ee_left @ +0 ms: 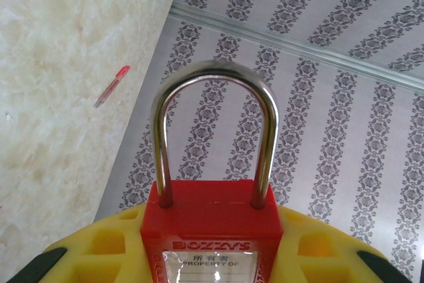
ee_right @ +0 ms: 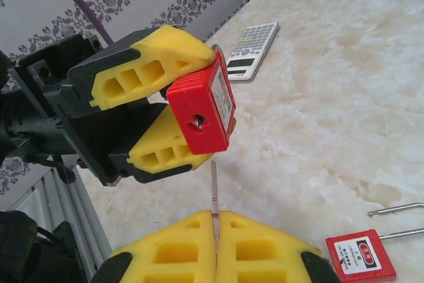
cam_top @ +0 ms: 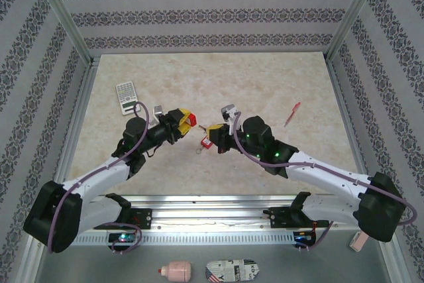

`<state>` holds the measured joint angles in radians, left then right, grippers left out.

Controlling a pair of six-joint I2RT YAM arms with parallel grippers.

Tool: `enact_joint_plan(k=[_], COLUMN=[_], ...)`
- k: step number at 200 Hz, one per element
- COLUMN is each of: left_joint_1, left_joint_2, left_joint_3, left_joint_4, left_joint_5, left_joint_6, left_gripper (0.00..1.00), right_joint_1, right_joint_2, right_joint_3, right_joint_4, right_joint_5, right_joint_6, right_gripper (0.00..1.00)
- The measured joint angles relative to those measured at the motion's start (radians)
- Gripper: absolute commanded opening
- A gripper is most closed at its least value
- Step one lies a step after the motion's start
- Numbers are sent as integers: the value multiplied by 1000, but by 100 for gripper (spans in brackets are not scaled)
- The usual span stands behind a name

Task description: Unlock with the key

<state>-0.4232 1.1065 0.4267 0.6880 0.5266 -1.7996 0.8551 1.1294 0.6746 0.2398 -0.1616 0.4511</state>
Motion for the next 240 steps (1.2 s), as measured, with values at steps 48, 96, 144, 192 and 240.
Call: enact_joint_plan(k=[48,96,144,192,240], left_joint_1=[0,0,1,1,1], left_joint_2=[-33,-39,-39,-39,-39], left_joint_3=[1,10,17,32,39], left_joint_4=[-91,-154,-169,-193,-213], left_joint_5=[23,31,32,42,46], left_joint_6=[4,16,21,39,49], left_gripper=[0,0,0,0,0], right_joint_1=[47,69,79,85,86], right_joint_2=[53,72,73,60,53], right_joint_3=[43,54,56,56,55], right_joint_4=[-5,-5,-19,-38,-51], right_joint_5=[28,50,82,101,112], right_joint_6=[-59,-92,-123,-152,-167], right_gripper=[0,0,0,0,0])
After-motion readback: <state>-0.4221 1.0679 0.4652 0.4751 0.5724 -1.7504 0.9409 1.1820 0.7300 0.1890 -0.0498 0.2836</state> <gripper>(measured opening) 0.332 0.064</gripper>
